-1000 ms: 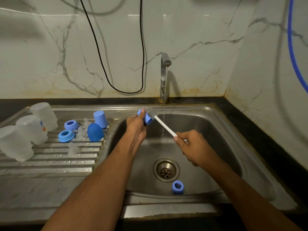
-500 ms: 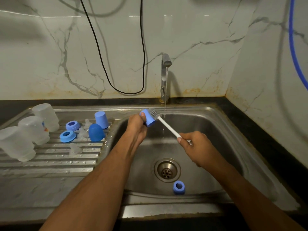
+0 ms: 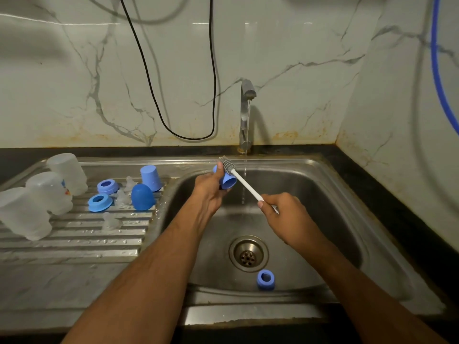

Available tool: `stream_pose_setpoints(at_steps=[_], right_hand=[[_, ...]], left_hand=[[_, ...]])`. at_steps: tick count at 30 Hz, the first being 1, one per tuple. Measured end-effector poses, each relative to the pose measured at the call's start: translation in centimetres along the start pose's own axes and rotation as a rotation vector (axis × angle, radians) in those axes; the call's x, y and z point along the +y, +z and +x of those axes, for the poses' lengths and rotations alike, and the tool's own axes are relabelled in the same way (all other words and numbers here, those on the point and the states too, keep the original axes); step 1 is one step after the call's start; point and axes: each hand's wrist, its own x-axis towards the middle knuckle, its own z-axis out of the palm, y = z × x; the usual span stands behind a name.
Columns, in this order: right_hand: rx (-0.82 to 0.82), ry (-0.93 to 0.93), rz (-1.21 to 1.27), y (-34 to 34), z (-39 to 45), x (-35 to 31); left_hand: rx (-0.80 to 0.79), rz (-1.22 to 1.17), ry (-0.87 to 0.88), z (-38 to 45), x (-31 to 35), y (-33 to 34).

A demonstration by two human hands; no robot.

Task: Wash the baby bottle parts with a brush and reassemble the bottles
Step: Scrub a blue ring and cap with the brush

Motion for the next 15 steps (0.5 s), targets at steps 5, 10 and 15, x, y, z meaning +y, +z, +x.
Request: stream_pose_setpoints(at_steps=[5,10,15], right_hand=[[-0.06,0.055,0.057,0.0,-0.3,0.3],[-0.062,0.045,0.068,-0.1,-0.5,0.2],[-0.021,0.05,0.06,0.2,-0.1,0.1]], left_hand=[[0.032,-0.161,-0.036,0.3,0.3,-1.0],[0.026,-0.185,-0.025,-0.1,0.5,-1.1],[0.009,-0.182,-0.004,-0.7,0.1,-0.2]])
